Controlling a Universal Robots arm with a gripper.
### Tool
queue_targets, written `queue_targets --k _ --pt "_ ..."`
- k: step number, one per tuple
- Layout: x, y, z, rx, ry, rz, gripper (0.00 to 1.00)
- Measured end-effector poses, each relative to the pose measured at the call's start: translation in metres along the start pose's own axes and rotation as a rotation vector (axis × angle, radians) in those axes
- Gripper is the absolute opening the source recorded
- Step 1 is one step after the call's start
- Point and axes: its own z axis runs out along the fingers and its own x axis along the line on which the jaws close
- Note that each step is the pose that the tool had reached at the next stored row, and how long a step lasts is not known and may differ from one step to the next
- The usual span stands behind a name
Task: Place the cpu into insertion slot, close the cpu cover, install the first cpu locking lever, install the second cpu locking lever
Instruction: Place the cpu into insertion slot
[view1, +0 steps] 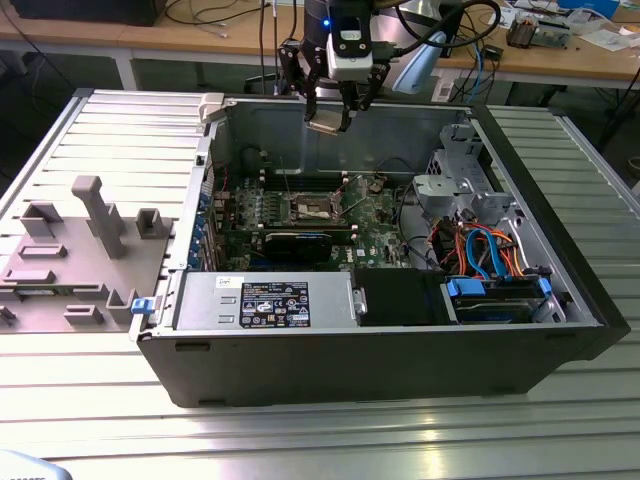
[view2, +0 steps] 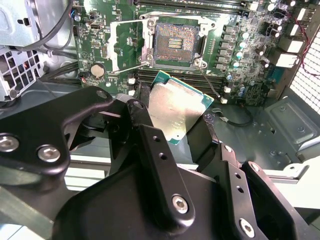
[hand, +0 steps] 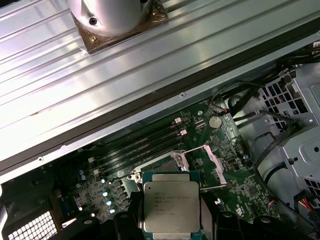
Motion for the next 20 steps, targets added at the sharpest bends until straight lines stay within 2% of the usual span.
queue_targets --k 20 --pt "0.0 0.0 0.0 -0.0002 -0.001 0.012 0.55"
